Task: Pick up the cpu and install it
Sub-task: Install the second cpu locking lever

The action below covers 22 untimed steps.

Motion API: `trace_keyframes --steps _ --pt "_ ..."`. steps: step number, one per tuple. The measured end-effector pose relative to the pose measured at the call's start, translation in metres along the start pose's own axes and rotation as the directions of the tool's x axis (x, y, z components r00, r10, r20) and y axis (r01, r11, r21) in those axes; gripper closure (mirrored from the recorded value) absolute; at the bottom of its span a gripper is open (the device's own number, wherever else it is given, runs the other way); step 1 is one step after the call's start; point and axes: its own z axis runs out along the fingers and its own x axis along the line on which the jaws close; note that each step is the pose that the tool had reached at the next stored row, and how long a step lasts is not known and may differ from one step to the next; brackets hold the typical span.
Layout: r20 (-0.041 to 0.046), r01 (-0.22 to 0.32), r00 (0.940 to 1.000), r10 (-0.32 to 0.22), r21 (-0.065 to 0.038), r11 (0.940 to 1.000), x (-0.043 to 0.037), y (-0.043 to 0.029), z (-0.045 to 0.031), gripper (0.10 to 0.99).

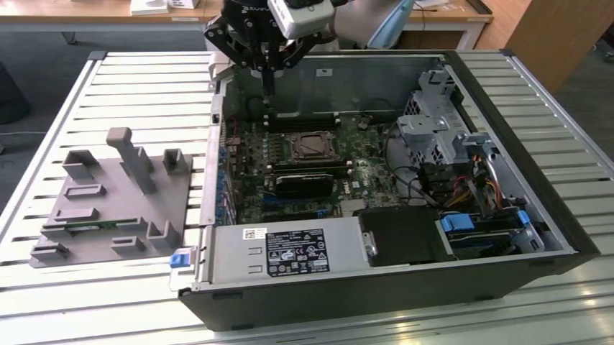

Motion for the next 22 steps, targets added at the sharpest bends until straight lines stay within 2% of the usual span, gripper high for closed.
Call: trace_keyframes --steps 14,22 --pt "0.0 0.0 1.0 0.0 0.0 1.0 0.0 0.0 0.0 0.98" --pt "-0.0004 0.0 1.0 0.0 0.0 1.0 -0.0038 0.0026 0.0021 0.98"
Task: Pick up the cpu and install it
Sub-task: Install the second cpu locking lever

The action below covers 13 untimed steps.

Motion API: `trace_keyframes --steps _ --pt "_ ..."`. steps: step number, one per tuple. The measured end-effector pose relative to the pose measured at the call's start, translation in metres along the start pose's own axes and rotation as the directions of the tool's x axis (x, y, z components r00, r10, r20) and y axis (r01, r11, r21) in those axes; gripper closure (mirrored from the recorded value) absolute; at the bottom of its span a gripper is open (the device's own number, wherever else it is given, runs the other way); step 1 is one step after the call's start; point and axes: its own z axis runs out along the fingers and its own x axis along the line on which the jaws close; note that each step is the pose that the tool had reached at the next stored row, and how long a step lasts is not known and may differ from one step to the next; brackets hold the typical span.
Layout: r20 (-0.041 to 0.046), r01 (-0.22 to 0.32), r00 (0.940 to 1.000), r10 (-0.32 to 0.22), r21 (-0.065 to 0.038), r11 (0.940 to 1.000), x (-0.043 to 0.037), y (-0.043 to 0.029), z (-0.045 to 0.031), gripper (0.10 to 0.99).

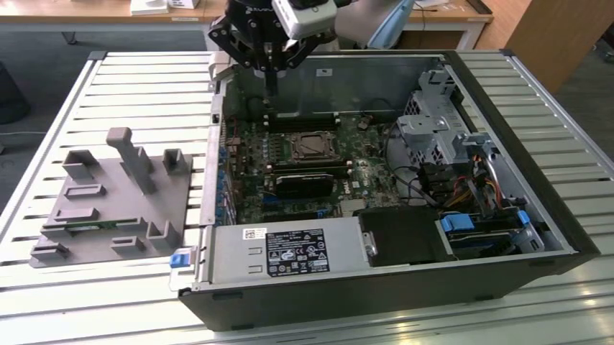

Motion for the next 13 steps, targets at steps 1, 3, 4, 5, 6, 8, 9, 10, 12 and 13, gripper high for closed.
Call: trace_keyframes --steps 1,3,4,5,6,8,9,10,12,13 --pt "0.0 0.0 1.0 0.0 0.0 1.0 -0.0007 0.0004 0.0009 0.98" --pt "0.0 0.0 1.0 0.0 0.0 1.0 -0.0024 0.0015 0.0027 0.98" --pt "-0.0003 0.0 1.0 0.0 0.0 1.0 -0.0034 0.0019 0.0036 0.98" --pt "-0.0006 0.0 1.0 0.0 0.0 1.0 -0.0043 0.0023 0.0046 0.98" --pt "-0.0009 0.0 1.0 0.0 0.0 1.0 -0.0052 0.0028 0.0055 0.98" --pt "-0.0011 0.0 1.0 0.0 0.0 1.0 -0.0066 0.0033 0.0071 0.98" --pt "-0.0011 0.0 1.0 0.0 0.0 1.0 -0.0071 0.0036 0.0077 0.98" --pt "-0.0011 0.0 1.0 0.0 0.0 1.0 -0.0075 0.0037 0.0082 0.98" --pt "-0.0011 0.0 1.0 0.0 0.0 1.0 -0.0085 0.0038 0.0093 0.98" --pt "-0.0013 0.0 1.0 0.0 0.0 1.0 -0.0091 0.0039 0.0099 0.98"
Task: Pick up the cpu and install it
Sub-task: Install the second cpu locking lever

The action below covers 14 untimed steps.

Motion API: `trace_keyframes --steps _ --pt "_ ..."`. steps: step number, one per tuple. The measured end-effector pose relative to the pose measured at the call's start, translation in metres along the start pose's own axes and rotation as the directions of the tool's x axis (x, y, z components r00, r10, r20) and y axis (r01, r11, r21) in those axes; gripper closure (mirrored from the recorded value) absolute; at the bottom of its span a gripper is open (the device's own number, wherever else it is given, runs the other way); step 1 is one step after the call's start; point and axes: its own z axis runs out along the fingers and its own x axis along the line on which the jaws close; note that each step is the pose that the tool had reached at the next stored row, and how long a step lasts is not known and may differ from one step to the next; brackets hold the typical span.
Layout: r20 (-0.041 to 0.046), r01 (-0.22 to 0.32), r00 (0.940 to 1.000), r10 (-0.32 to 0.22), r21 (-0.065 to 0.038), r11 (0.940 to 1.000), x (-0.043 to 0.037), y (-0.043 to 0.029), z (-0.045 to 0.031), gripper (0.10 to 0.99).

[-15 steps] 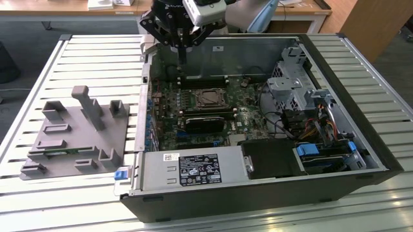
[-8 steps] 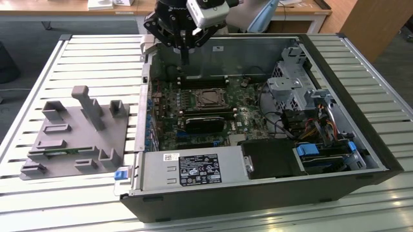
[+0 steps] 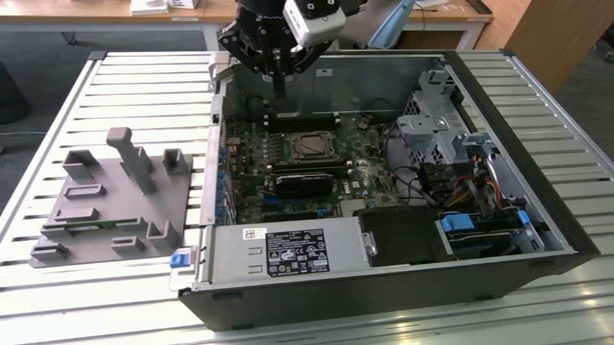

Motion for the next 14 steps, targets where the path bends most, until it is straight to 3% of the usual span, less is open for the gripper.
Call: trace_keyframes --steps 14 --pt "-0.0002 0.0 1.0 0.0 0.0 1.0 -0.0024 -0.0001 0.0098 0.98"
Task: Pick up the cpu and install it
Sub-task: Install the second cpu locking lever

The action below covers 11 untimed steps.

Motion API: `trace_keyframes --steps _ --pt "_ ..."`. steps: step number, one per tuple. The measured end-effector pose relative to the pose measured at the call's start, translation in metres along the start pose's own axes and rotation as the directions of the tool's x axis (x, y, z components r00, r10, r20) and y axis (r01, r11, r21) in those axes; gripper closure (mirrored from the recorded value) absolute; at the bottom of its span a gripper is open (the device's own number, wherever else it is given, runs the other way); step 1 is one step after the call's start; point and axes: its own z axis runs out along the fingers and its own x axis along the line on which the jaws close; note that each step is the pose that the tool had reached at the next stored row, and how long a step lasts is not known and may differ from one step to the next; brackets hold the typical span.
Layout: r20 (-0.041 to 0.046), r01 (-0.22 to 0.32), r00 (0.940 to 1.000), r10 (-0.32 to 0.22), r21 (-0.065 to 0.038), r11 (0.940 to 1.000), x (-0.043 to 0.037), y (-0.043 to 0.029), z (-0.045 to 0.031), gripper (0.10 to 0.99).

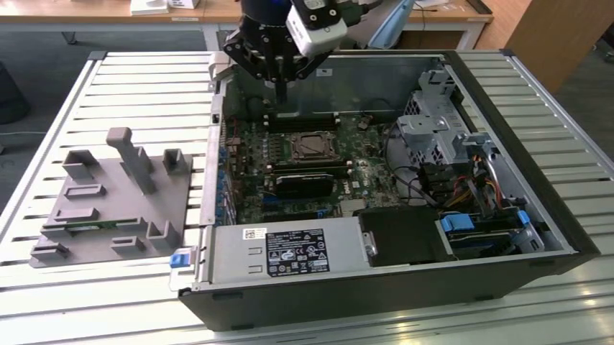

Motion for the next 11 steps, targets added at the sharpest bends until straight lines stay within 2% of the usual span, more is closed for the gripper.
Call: trace_keyframes --steps 11 --pt "-0.0002 0.0 1.0 0.0 0.0 1.0 -0.0036 0.0001 0.0054 0.98"
